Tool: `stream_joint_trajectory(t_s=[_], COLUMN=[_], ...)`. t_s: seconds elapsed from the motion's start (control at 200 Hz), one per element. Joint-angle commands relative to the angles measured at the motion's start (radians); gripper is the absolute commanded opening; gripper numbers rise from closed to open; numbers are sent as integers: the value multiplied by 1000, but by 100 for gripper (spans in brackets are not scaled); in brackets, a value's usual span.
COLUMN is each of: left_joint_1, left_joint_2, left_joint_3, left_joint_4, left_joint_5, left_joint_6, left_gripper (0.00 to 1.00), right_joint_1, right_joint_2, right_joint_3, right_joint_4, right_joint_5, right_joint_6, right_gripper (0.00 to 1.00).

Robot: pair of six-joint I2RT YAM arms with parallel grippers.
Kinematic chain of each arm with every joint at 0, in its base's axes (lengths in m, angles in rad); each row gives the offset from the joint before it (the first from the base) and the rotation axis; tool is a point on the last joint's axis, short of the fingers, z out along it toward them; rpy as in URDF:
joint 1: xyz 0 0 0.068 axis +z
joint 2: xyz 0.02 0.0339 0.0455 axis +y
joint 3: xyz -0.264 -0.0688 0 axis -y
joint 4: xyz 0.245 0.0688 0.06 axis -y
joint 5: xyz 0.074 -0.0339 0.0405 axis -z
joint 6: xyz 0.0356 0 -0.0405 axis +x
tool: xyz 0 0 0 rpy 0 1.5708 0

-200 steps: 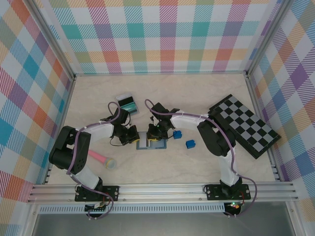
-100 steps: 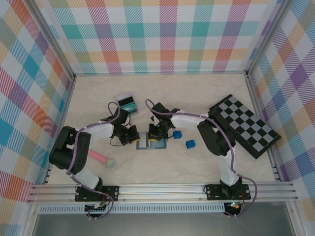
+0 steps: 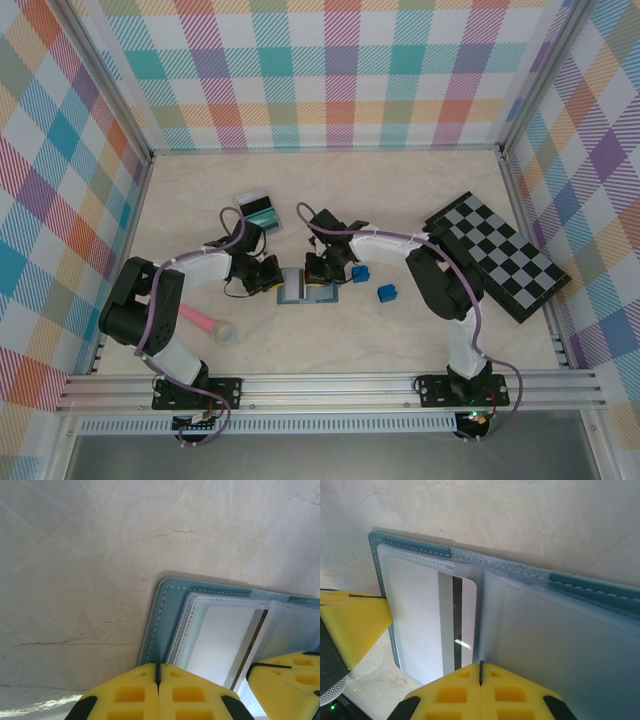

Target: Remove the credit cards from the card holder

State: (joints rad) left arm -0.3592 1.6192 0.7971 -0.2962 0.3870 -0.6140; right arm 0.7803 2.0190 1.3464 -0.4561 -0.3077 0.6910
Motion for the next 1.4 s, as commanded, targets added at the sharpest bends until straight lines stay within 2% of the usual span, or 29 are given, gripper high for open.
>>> stream_joint_trajectory(t_s=[0.0,0.19,0.37,0.595,0.88,1.035,1.235,1.395], left_joint_1=[-15,-15,-15,-21,-21,-21,-21,-21], left_joint_2=[-27,-82,-108,-42,32,36,33,32], left_joint_3=[1,10,10,9,-4,-18,-23,-23], left_joint_4=[-46,-42,-30,2,7,0,-3,-12], left_joint_5=[-50,-25,12,51,27,6,0,-11], left_joint_6=[-3,-4,-6,-7,-14,-16,-14,-12], left_gripper=[1,2,2,2,1,1,0,0], right_joint_1=[-4,-6,-6,-7,-7,-7,-7,-7], right_joint_2=[-39,-52,-61,-17,29,42,53,39], right_joint_3=[-13,-33,-44,-23,22,23,27,21], right_joint_4=[-26,21,67,87,4,19,54,25], right_joint_5=[24,-27,-63,-100,-40,-66,-109,-69], right_joint_6=[-21,-20,-11,8,0,-1,2,3], right_gripper=[0,0,13,20,25,23,16,9])
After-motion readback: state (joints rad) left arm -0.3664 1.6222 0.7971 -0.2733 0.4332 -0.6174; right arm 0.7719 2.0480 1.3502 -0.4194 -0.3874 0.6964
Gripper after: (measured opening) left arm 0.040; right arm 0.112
